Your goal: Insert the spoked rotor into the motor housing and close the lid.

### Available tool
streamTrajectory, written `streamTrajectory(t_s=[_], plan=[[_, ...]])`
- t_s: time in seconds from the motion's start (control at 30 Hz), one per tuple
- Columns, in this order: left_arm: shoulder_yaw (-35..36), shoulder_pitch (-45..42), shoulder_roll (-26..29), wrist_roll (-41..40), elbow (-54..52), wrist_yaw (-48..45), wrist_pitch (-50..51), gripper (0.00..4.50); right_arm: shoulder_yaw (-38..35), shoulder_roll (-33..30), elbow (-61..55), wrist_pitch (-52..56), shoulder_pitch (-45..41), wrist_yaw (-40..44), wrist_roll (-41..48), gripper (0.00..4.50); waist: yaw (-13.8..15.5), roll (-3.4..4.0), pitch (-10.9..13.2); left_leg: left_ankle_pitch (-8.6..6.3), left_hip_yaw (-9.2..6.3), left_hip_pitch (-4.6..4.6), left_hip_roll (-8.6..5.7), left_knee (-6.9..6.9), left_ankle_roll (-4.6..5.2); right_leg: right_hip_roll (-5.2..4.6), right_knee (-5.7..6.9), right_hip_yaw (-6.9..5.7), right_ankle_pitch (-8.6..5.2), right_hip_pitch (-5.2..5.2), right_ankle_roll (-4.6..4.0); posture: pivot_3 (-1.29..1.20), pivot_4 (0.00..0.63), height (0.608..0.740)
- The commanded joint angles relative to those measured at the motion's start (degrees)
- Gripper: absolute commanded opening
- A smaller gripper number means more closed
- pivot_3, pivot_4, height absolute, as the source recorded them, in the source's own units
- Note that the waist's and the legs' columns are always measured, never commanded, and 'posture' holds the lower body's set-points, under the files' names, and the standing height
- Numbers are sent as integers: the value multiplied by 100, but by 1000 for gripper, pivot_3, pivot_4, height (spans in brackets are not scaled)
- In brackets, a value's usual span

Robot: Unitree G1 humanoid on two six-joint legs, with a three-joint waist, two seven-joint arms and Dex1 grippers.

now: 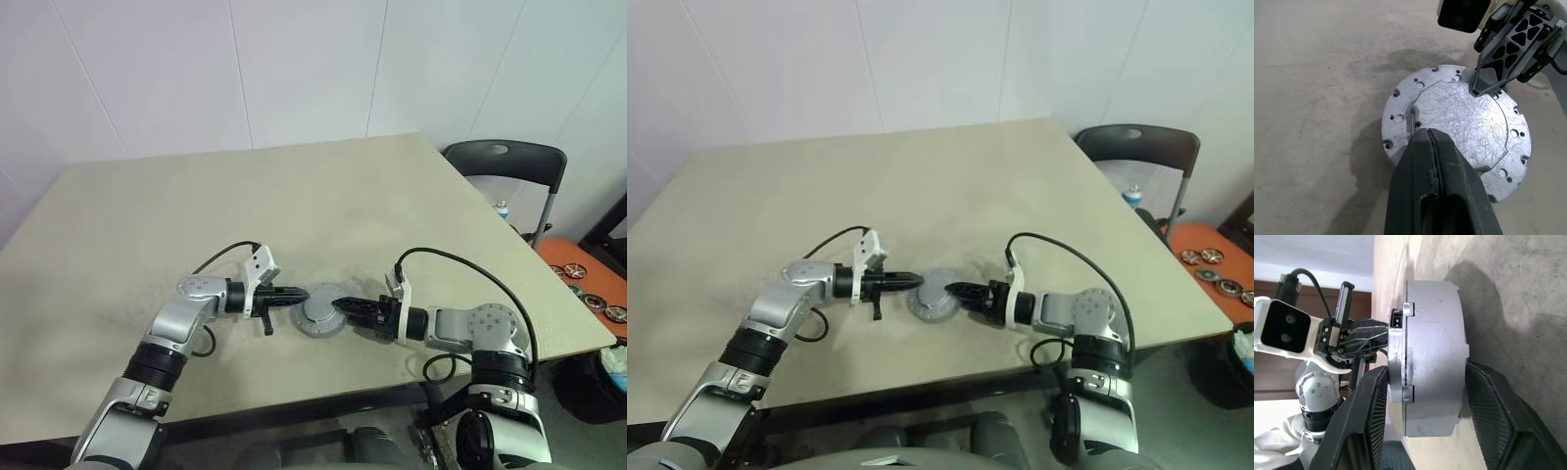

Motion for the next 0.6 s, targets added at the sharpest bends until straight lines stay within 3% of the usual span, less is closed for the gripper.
streamTrajectory(t_s=[0.03, 0.6], plan=[[-33, 49, -8, 26, -18, 36, 78, 0, -17, 313, -78, -205, -173, -18, 115, 2076, -7, 0, 0, 0, 0, 1, 0, 0, 0, 0, 2, 0, 0, -1, 0, 0, 0, 740], [849, 51, 292, -494, -317, 323, 573, 0, -126, 699, 488, -798, -197, -180, -10, 2075, -292, 0, 0, 0, -12, 5, 17, -2, 0, 7, 12, 2, 1, -6, 0, 0, 0, 740]])
